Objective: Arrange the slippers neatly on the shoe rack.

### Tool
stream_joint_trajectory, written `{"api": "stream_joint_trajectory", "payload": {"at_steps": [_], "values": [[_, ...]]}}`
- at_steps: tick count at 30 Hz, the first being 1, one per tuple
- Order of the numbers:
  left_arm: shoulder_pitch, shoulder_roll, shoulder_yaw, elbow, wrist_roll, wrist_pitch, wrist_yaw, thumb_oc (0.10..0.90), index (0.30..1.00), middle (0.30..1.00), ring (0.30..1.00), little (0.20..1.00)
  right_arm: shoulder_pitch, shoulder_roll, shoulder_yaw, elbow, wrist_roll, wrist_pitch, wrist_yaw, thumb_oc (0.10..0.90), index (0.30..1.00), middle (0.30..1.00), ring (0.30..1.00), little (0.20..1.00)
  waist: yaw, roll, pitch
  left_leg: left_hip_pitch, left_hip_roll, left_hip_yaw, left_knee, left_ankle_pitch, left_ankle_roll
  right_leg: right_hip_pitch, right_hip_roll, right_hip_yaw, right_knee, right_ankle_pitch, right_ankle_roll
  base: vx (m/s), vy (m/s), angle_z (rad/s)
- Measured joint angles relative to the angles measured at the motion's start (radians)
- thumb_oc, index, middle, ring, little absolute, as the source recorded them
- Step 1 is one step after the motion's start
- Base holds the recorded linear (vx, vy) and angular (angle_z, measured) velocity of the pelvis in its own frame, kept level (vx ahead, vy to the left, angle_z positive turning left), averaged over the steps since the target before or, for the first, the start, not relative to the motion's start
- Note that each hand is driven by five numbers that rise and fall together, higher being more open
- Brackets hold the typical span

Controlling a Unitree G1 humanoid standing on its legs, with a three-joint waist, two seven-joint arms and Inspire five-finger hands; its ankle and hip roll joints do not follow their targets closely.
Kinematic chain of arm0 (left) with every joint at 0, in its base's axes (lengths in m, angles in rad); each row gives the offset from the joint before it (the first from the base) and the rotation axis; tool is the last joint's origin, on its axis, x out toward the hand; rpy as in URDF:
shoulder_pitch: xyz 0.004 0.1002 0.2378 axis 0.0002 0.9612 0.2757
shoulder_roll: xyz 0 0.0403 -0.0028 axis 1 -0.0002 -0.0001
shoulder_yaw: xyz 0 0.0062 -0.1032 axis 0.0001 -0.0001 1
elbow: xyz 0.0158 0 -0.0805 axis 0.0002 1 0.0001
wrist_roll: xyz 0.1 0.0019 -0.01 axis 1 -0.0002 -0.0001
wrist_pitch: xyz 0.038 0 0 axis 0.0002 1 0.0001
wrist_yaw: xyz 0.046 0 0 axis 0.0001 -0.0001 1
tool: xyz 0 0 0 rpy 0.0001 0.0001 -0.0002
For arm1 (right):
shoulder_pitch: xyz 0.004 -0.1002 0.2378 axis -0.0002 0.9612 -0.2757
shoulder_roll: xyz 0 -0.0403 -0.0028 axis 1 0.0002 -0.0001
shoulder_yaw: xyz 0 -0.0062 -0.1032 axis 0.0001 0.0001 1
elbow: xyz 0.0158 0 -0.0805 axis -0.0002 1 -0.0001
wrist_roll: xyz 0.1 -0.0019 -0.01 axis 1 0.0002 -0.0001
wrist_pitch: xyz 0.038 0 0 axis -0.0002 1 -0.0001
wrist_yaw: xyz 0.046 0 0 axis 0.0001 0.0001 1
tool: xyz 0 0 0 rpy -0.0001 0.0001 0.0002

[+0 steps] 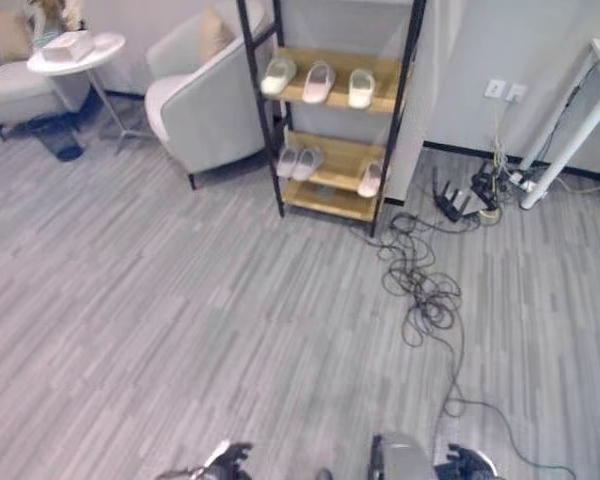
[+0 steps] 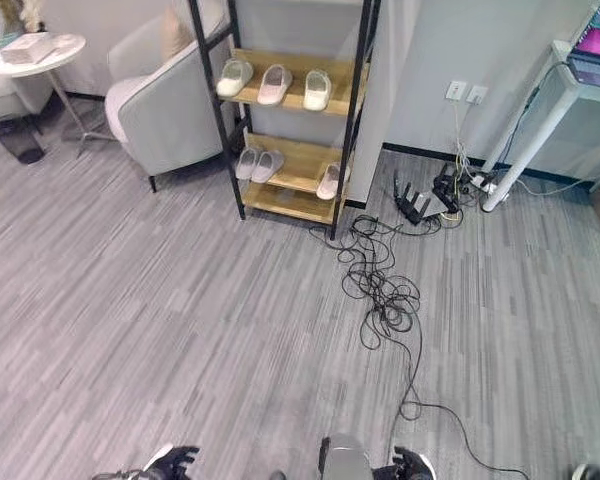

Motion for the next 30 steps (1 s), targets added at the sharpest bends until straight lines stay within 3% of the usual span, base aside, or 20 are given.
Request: {"api": "stream_joint_trajectory", "payload": {"at_steps": [2,3,5,6,7,8,9,10,11,13,14,16,18,20,22,23,25,26,28,30], "values": [[-0.053,0.011,-0.093,-0.035,0.066,-0.013,0.001,0.8,0.9,0.9,0.9,0.9,0.002,0.016,0.004,0.028,0.003,0.012,0.002,0.8,0.9,0.9,0.9,0.9,-0.03,0.012,-0.001,0.061,0.007,-0.029,-0.025,-0.036,-0.067,-0.004,0.048,0.006,-0.306,0.066,-0.016,0.45,-0.107,0.77],[-0.062,0.0,-0.099,-0.059,0.096,-0.031,-0.001,0.8,0.9,0.9,0.9,0.9,0.012,0.023,0.003,0.051,0.003,0.017,0.005,0.8,0.9,0.9,0.9,0.9,-0.039,0.014,0.0,0.107,0.005,0.01,-0.025,-0.024,-0.057,-0.014,0.048,-0.015,-0.373,0.104,-0.03,0.56,-0.197,0.77],[-0.047,-0.03,-0.147,-0.096,0.159,-0.063,-0.01,0.8,0.9,0.9,0.9,0.9,0.049,0.035,-0.012,0.114,0.006,0.026,0.016,0.8,0.9,0.9,0.9,0.9,-0.047,-0.003,-0.023,0.202,-0.028,0.027,0.03,-0.02,-0.062,0.023,0.026,-0.051,-0.358,0.142,-0.068,0.65,-0.236,0.76],[-0.02,-0.057,-0.162,-0.09,0.18,-0.067,-0.011,0.8,0.9,0.9,0.9,0.9,0.065,0.032,-0.033,0.136,0.007,0.027,0.019,0.8,0.9,0.9,0.9,0.9,-0.049,0.008,-0.041,0.215,-0.037,0.022,0.098,-0.022,-0.064,0.036,0.021,-0.047,-0.323,0.231,-0.113,0.46,-0.26,0.55],[-0.015,-0.09,-0.144,-0.067,0.189,-0.071,-0.01,0.8,0.9,0.9,0.9,0.9,0.061,0.026,-0.042,0.15,0.01,0.032,0.019,0.8,0.9,0.9,0.9,0.9,-0.05,0.018,-0.042,0.192,-0.033,0.025,0.206,-0.016,-0.073,0.047,0.015,-0.04,-0.281,0.26,-0.111,0.36,-0.316,0.3],[0.007,-0.152,-0.12,-0.02,0.197,-0.057,-0.014,0.8,0.9,0.9,0.9,0.9,0.056,0.014,-0.048,0.158,0.018,0.037,0.018,0.8,0.9,0.9,0.9,0.9,-0.045,0.043,-0.049,0.094,0.003,0.063,0.488,0.087,-0.147,0.093,0.029,-0.036,-0.251,0.286,-0.15,0.35,-0.317,0.15],[0.012,-0.164,-0.126,-0.004,0.202,-0.058,-0.016,0.8,0.9,0.9,0.9,0.9,0.054,0.014,-0.063,0.157,0.019,0.033,0.018,0.8,0.9,0.9,0.9,0.9,-0.055,0.055,-0.055,0.006,0.056,0.127,0.68,0.158,-0.142,0.113,0.038,-0.051,-0.257,0.266,-0.138,0.21,-0.249,0.15],[0.029,-0.143,-0.129,-0.03,0.207,-0.064,-0.026,0.8,0.9,0.9,0.9,0.9,0.046,0.03,-0.055,0.124,0.043,0.024,0.017,0.8,0.9,0.9,0.9,0.9,-0.041,0.039,-0.051,-0.112,0.145,0.195,0.884,0.194,-0.103,0.159,0.06,-0.057,-0.273,0.235,-0.153,0.2,-0.191,0.1],[0.033,-0.121,-0.135,-0.045,0.205,-0.07,-0.027,0.8,0.9,0.9,0.9,0.9,0.029,0.04,-0.047,0.122,0.044,0.015,0.014,0.8,0.9,0.9,0.9,0.9,-0.028,0.026,-0.046,-0.159,0.187,0.223,0.939,0.206,-0.085,0.199,0.072,-0.052,-0.292,0.225,-0.156,0.32,-0.227,0.01],[0.027,-0.049,-0.108,-0.123,0.204,-0.071,-0.011,0.8,0.9,0.9,0.9,0.9,-0.044,0.048,-0.044,0.119,0.055,0.012,-0.027,0.8,0.9,0.9,0.9,0.9,0.023,-0.05,-0.022,-0.344,0.242,0.217,0.996,0.173,-0.046,0.315,0.095,-0.017,-0.358,0.175,-0.184,0.51,-0.049,-0.3],[0.024,-0.033,-0.106,-0.141,0.206,-0.076,-0.003,0.8,0.9,0.9,0.9,0.9,-0.063,0.046,-0.047,0.119,0.06,0.005,-0.041,0.8,0.9,0.9,0.9,0.9,0.036,-0.065,-0.017,-0.374,0.236,0.204,0.945,0.144,-0.047,0.35,0.094,-0.012,-0.383,0.17,-0.176,0.59,0.089,-0.39],[0.021,-0.032,-0.106,-0.15,0.206,-0.101,0.035,0.8,0.9,0.9,0.9,0.9,-0.081,0.023,-0.059,0.098,0.1,-0.033,-0.089,0.8,0.9,0.9,0.9,0.9,0.043,-0.075,-0.011,-0.42,0.178,0.176,0.573,0.102,-0.061,0.467,0.089,-0.002,-0.46,0.155,-0.131,0.37,0.105,-0.18],[0.029,-0.05,-0.098,-0.155,0.204,-0.113,0.058,0.8,0.9,0.9,0.9,0.9,-0.102,-0.013,-0.049,0.077,0.122,-0.049,-0.11,0.8,0.9,0.9,0.9,0.9,0.046,-0.046,-0.009,-0.437,0.125,0.164,0.211,0.176,-0.076,0.555,0.101,0.012,-0.509,0.135,-0.1,0.39,0.077,-0.35],[0.034,-0.071,-0.082,-0.146,0.203,-0.12,0.067,0.8,0.9,0.9,0.9,0.9,-0.103,-0.019,-0.039,0.061,0.12,-0.05,-0.123,0.8,0.9,0.9,0.9,0.9,0.046,-0.027,-0.009,-0.421,0.094,0.109,0.053,0.257,-0.073,0.612,0.114,0.036,-0.525,0.11,-0.066,0.35,0.072,-0.49],[0.063,-0.082,-0.095,-0.123,0.204,-0.111,0.112,0.8,0.9,0.9,0.9,0.9,-0.06,0.006,-0.041,0.054,0.12,-0.067,-0.128,0.8,0.9,0.9,0.9,0.9,0.05,0.027,-0.04,-0.364,0.102,0.067,0.071,0.362,0.042,0.652,0.169,0.072,-0.403,0.015,-0.009,0.26,0.079,-0.73],[0.048,-0.061,-0.094,-0.102,0.207,-0.102,0.126,0.8,0.9,0.9,0.9,0.9,-0.035,0.051,-0.047,0.054,0.123,-0.069,-0.145,0.8,0.9,0.9,0.9,0.9,0.048,-0.028,-0.053,-0.329,0.077,0.055,0.047,0.35,0.048,0.606,0.108,0.072,-0.293,-0.055,0.001,0.18,0.097,-0.63],[0.046,-0.033,-0.072,-0.091,0.207,-0.09,0.15,0.8,0.9,0.9,0.9,0.9,-0.03,0.087,-0.076,0.063,0.127,-0.068,-0.146,0.8,0.9,0.9,0.9,0.9,0.045,-0.053,-0.051,-0.295,0.058,0.078,0.006,0.33,0.057,0.546,0.068,0.067,-0.16,-0.076,0.011,0.13,0.081,-0.32],[0.03,-0.025,-0.073,-0.056,0.208,-0.068,0.153,0.8,0.9,0.9,0.9,0.9,-0.018,0.098,-0.082,0.064,0.148,-0.063,-0.157,0.8,0.9,0.9,0.9,0.9,0.04,-0.065,-0.047,-0.257,0.037,0.085,-0.013,0.311,0.086,0.479,0.018,0.041,0.003,-0.098,0.056,0.09,0.032,-0.16],[0.04,-0.024,-0.075,-0.033,0.209,-0.059,0.182,0.8,0.9,0.9,0.9,0.9,-0.009,0.096,-0.096,0.062,0.164,-0.045,-0.18,0.8,0.9,0.9,0.9,0.9,0.043,-0.034,-0.023,-0.201,0.034,0.107,-0.024,0.297,0.093,0.413,-0.033,0.021,0.133,-0.103,0.061,0.17,-0.06,-0.22],[0.058,-0.025,-0.074,-0.021,0.211,-0.055,0.212,0.8,0.9,0.9,0.9,0.9,0.01,0.086,-0.102,0.035,0.175,-0.045,-0.188,0.8,0.9,0.9,0.9,0.9,0.047,-0.011,-0.01,-0.151,0.034,0.132,-0.045,0.276,0.075,0.351,-0.08,0.017,0.145,-0.107,0.062,0.17,-0.134,-0.23]]}}
